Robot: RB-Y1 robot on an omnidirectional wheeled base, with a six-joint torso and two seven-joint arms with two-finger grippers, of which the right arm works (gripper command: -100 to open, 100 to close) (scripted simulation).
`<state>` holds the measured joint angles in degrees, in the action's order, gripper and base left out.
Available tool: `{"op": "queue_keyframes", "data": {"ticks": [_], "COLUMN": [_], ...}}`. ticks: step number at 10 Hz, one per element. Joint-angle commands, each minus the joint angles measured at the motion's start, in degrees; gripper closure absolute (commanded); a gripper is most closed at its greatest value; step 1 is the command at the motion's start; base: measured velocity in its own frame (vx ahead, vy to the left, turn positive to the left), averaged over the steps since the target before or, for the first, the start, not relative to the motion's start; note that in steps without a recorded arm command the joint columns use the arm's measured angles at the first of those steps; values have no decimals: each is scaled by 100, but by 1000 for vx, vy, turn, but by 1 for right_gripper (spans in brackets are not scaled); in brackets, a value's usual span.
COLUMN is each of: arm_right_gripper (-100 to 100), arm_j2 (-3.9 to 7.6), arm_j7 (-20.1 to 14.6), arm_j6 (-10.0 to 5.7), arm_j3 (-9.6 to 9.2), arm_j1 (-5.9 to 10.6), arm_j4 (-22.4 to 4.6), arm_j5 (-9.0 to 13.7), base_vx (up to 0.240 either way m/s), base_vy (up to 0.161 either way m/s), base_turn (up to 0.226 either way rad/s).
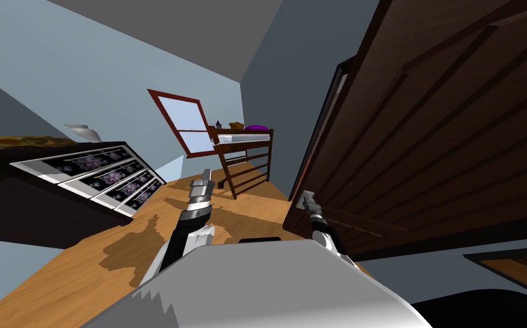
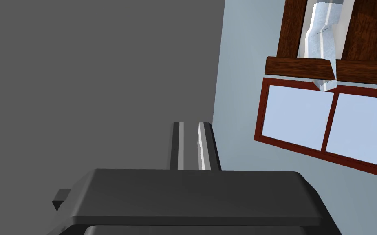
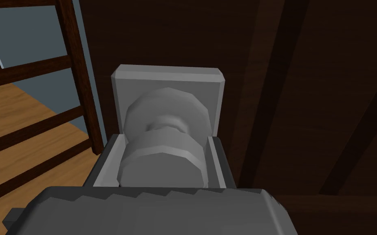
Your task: Pull the door open
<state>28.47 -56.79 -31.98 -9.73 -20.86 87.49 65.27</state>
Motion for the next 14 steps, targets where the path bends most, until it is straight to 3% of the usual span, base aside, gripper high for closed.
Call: {"op": "queue_keyframes", "data": {"ticks": [1,7,10,14], "arm_right_gripper": [100,100,100,100], "arm_j2": [68,344,385,572], "arm_j7": [-84,-395,-431,-637], "arm_j6": [-18,-131,-135,-229], "arm_j3": [-81,-312,-337,-508], "arm_j1": [-17,-49,-49,-89], "arm_j4": [21,48,37,45], "arm_j5": [-34,-153,-165,-238], "base_vx": [-223,-211,-160,-180], "base_vy": [-44,-28,-8,-33], "base_turn": [133,128,56,123]}}
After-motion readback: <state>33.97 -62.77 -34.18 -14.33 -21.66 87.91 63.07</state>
